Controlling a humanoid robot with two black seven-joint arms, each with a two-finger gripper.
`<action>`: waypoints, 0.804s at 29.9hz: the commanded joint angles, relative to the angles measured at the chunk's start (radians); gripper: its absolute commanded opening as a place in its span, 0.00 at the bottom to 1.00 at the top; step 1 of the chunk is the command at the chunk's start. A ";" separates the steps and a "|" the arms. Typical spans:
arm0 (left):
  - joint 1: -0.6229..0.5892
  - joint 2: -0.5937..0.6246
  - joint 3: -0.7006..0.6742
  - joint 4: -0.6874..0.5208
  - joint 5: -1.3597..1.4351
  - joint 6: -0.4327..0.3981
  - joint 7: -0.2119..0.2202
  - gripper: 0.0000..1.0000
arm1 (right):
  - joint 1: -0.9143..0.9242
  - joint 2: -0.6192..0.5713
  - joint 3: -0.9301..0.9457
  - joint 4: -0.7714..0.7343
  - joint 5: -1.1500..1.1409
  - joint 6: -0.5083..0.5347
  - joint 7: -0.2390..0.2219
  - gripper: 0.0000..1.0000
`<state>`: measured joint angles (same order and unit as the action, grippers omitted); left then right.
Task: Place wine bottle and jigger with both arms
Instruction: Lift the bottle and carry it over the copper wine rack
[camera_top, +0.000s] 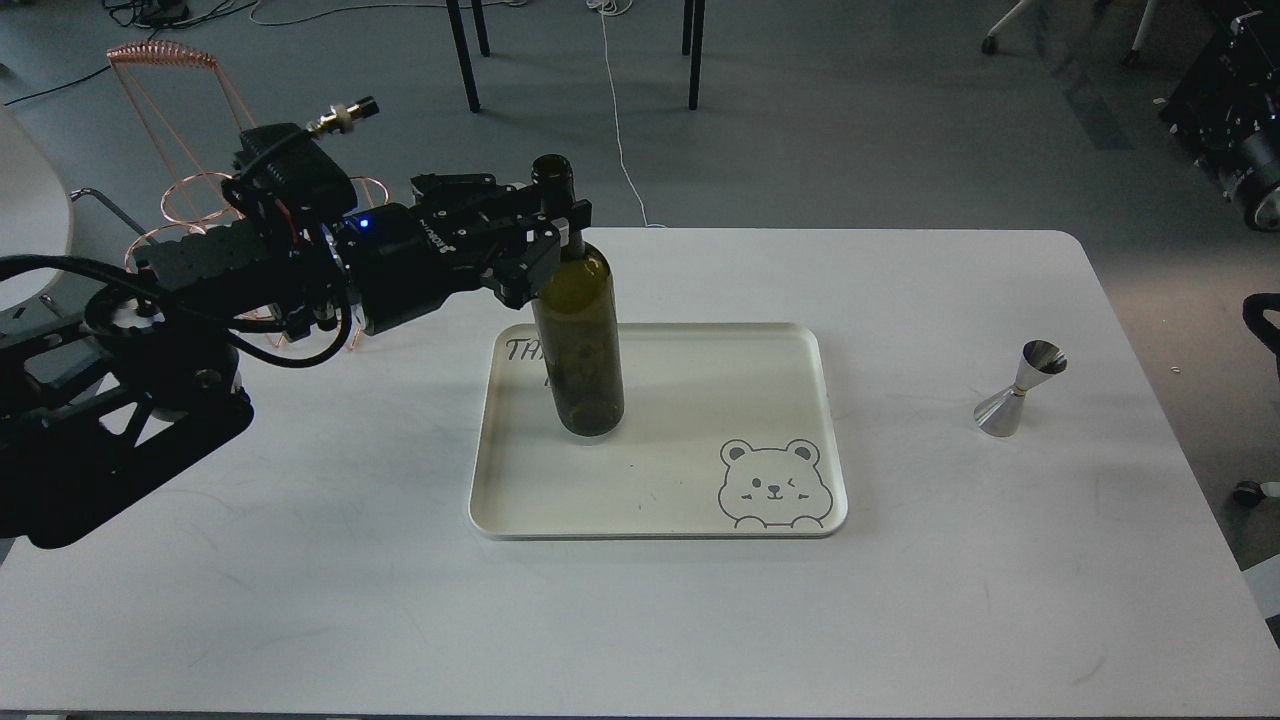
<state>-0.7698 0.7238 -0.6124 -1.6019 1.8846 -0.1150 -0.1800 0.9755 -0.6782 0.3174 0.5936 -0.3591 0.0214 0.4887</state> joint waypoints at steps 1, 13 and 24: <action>-0.002 0.049 -0.062 -0.003 -0.048 -0.005 -0.001 0.13 | 0.003 -0.003 0.000 0.000 0.000 0.000 0.000 0.98; -0.092 0.287 -0.086 0.141 -0.145 -0.002 -0.047 0.13 | 0.005 0.002 -0.003 0.002 -0.001 0.000 0.000 0.98; -0.189 0.273 -0.064 0.385 -0.139 -0.002 -0.082 0.13 | 0.017 0.002 -0.004 0.003 -0.001 0.000 0.000 0.98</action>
<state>-0.9596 1.0016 -0.6792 -1.2411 1.7419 -0.1156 -0.2609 0.9923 -0.6764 0.3129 0.5960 -0.3606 0.0214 0.4888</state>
